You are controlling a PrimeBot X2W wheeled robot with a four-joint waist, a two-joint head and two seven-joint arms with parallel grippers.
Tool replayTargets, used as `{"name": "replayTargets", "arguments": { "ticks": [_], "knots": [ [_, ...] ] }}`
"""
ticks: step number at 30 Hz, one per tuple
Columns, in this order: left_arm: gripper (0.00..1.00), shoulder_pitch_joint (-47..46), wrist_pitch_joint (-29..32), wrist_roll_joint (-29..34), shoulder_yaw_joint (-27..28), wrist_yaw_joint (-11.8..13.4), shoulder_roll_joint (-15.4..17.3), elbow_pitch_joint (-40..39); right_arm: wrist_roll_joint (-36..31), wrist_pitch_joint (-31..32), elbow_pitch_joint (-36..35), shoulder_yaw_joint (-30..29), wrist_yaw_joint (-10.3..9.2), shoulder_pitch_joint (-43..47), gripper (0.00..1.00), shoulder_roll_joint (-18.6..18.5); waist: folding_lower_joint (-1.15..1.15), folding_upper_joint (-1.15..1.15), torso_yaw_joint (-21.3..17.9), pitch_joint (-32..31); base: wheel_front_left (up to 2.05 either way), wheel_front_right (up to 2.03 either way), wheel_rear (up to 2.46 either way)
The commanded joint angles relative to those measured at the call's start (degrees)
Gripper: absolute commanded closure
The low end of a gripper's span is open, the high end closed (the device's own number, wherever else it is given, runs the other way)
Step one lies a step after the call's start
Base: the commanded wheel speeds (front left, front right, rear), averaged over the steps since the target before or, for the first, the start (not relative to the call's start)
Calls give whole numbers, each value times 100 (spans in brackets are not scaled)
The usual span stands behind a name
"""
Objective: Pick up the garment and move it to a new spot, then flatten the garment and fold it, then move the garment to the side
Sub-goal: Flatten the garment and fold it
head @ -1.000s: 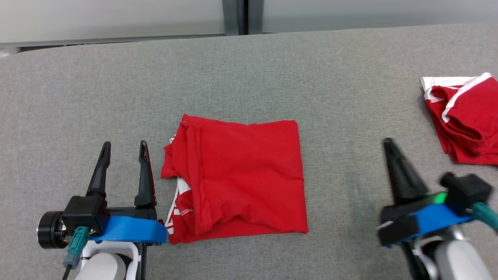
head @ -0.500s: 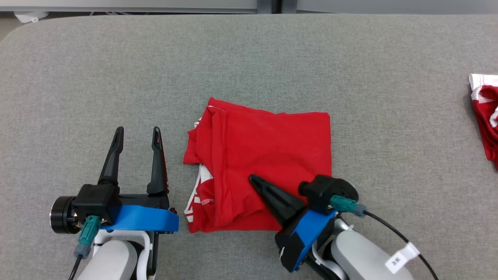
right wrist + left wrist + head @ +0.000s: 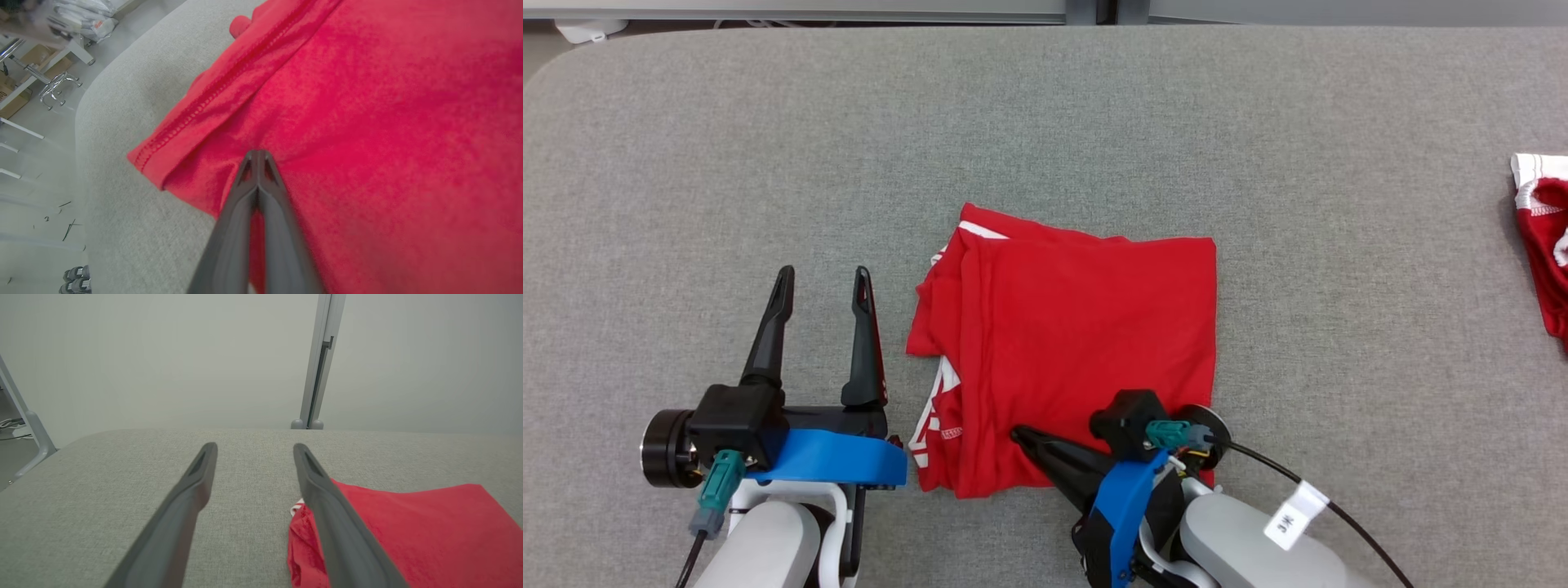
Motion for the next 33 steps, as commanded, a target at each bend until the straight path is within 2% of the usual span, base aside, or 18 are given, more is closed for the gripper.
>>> {"name": "replayTargets", "arguments": {
  "ticks": [1,5,8,10,11,16,21,27,30,33],
  "knots": [
    [0,-97,-24,15,8,-29,-19,23,160,242,274,221,19,119,100,83,1,0,2,-2,0,0,0],
    [0,-82,-35,29,24,-51,-35,62,264,387,430,272,19,122,100,138,1,0,-6,-35,0,0,0],
    [0,12,-39,25,49,-44,-30,81,265,163,214,146,19,161,100,74,1,0,-45,-107,0,0,0],
    [0,83,-37,23,67,-30,-16,82,217,-37,-28,-72,16,195,23,-48,1,0,-89,-173,0,0,0],
    [0,117,-38,20,82,-19,1,85,159,-164,-179,-226,16,201,0,-119,1,0,-120,-214,0,0,0],
    [0,265,-29,-21,127,27,86,73,-64,-501,-874,-1236,11,680,0,-454,1,0,-296,-425,0,0,0],
    [0,424,21,-57,167,80,169,30,-540,-633,-1451,-2782,10,1306,0,-657,1,0,-480,-657,0,0,0],
    [0,619,104,-119,191,107,293,15,-1198,-572,-2071,-4555,11,2052,0,-511,1,0,-628,-966,0,0,0],
    [0,727,158,-144,212,118,367,11,-1503,-434,-2400,-5136,11,2352,0,-383,1,0,-667,-1112,0,0,0],
    [0,849,234,-168,204,159,419,49,-1749,-273,-2660,-5456,11,2597,0,-288,1,0,-695,-1274,0,0,0]
  ]
}}
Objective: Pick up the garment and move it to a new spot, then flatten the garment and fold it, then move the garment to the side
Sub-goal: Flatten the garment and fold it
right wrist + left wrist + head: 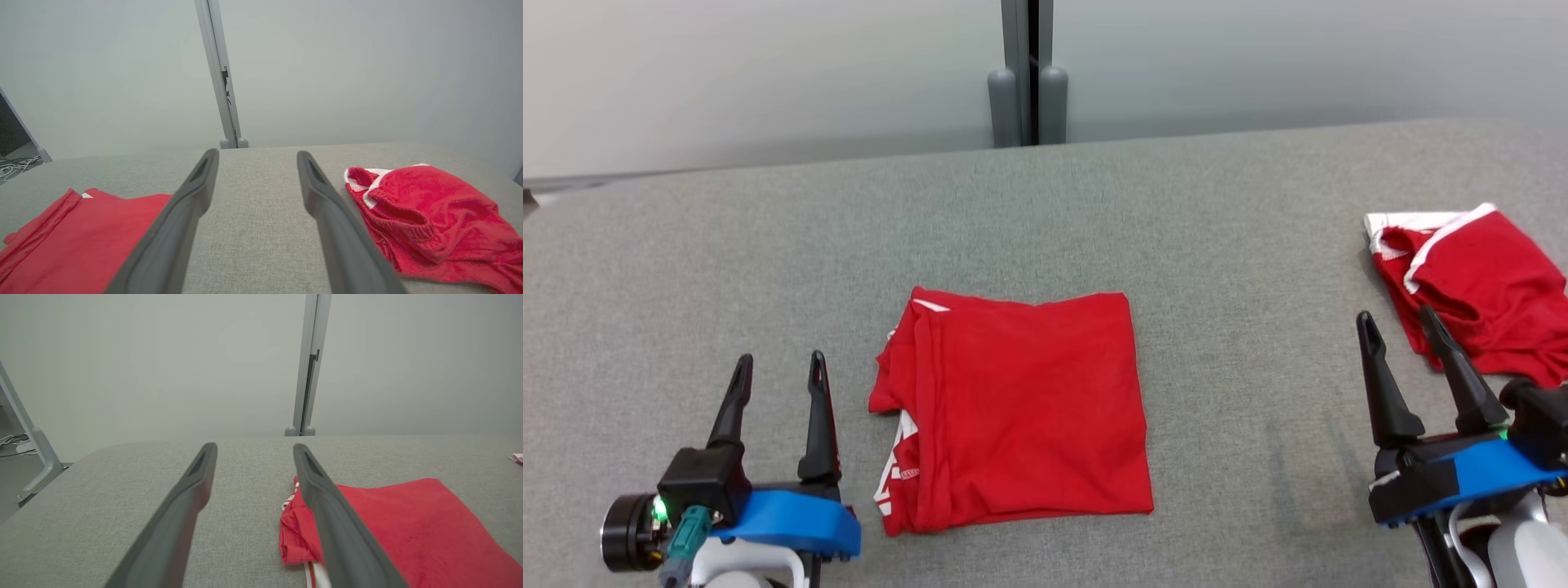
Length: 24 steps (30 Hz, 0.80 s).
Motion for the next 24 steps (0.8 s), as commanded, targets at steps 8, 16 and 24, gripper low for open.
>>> {"name": "replayTargets", "arguments": {
  "ticks": [8,16,24],
  "knots": [
    [0,352,156,-56,-100,50,94,38,-329,439,-579,-296,2,735,0,301,0,0,-56,-474,0,0,0],
    [0,609,262,-123,-157,105,143,-10,-450,717,-963,-438,2,1133,0,510,0,0,-40,-695,0,0,0],
    [0,631,221,-129,-169,120,151,-43,-498,817,-1082,-452,2,1191,0,562,0,0,-27,-718,0,0,0]
  ]
}}
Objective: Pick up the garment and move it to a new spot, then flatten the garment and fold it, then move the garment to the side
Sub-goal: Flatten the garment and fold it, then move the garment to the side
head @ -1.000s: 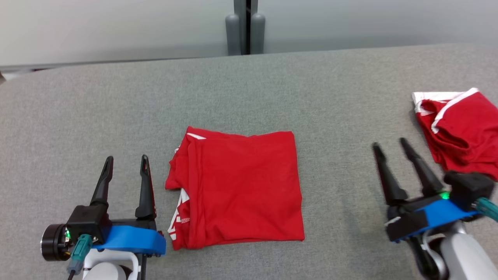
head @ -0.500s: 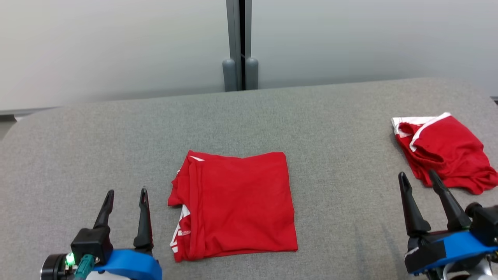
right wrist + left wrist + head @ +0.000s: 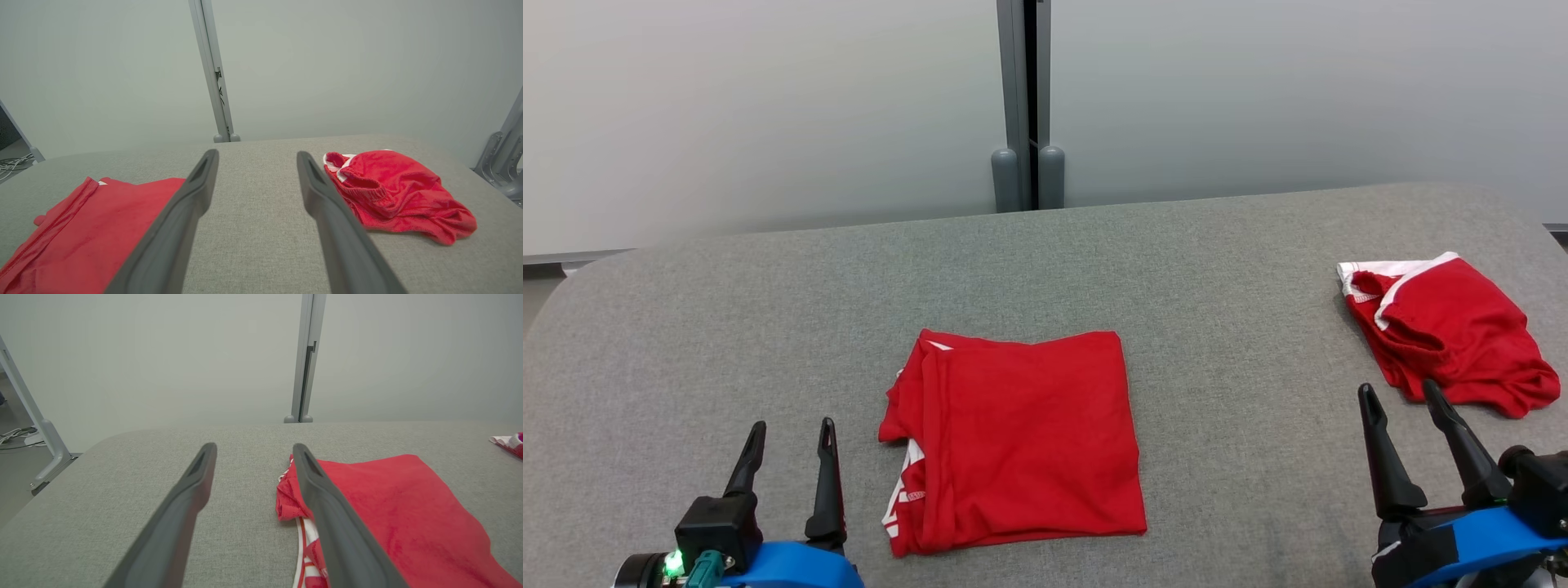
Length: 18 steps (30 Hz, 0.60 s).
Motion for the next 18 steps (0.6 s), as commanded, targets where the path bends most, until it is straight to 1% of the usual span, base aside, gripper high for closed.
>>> {"name": "replayTargets", "arguments": {
  "ticks": [1,11,14,18],
  "knots": [
    [0,35,-28,1,4,16,30,-14,-12,26,-33,-7,1,62,0,21,0,0,3,0,0,0,0],
    [0,-152,-216,23,47,-45,7,-30,-35,77,-60,-79,0,17,0,-1,0,0,89,74,0,0,0],
    [0,-296,-299,49,83,-89,-9,-55,-19,104,51,-47,1,-130,0,-42,0,0,201,248,0,0,0],
    [0,-614,-418,121,174,-170,-64,-88,2,71,473,116,1,-425,0,-140,0,0,444,605,0,0,0]
  ]
}}
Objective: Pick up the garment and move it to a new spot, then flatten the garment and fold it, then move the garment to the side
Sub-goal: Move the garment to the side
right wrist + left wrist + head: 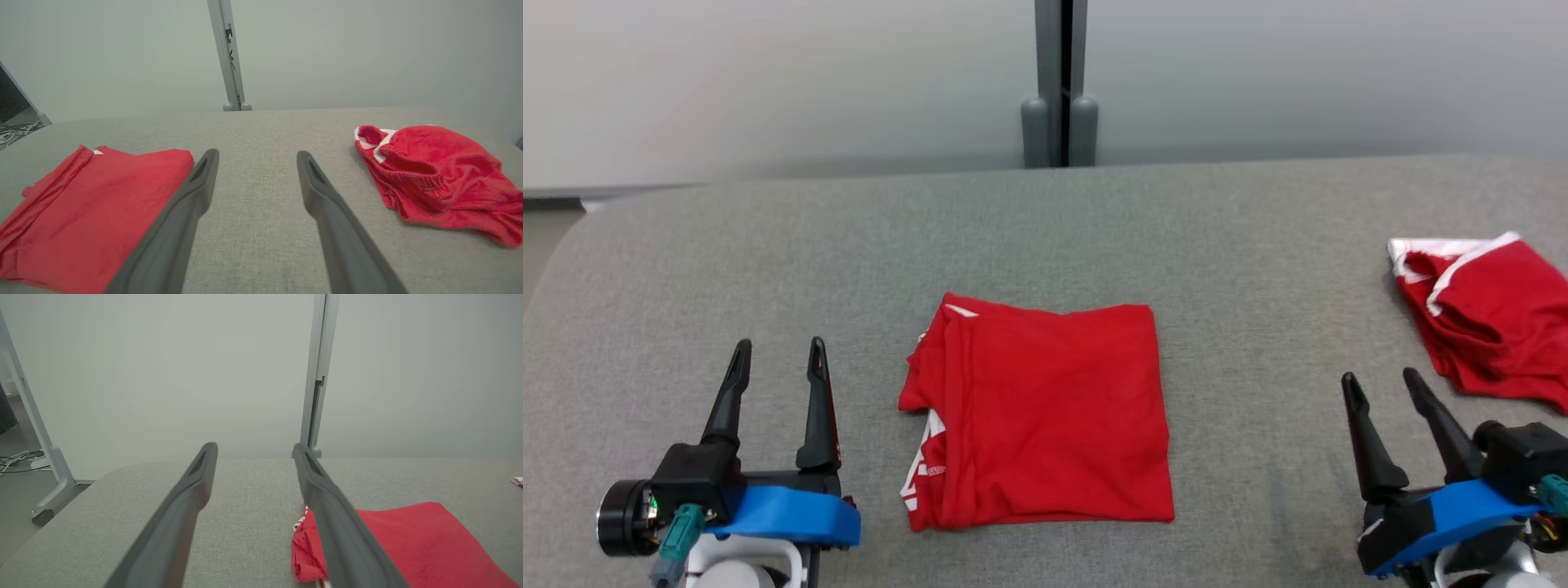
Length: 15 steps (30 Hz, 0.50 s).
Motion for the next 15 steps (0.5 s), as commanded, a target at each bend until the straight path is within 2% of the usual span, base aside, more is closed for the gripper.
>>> {"name": "replayTargets", "arguments": {
  "ticks": [1,9,15],
  "knots": [
    [0,-109,-25,35,35,-22,-13,-7,29,-33,76,56,2,-131,0,-12,-1,0,233,248,0,0,0],
    [0,-678,-106,284,353,-263,-362,-23,292,-221,1372,865,2,-951,0,31,-1,0,791,871,0,0,0],
    [0,-720,-105,613,648,-547,-684,-81,412,-251,2352,1245,2,-1469,0,45,-1,0,1010,1039,0,0,0]
  ]
}}
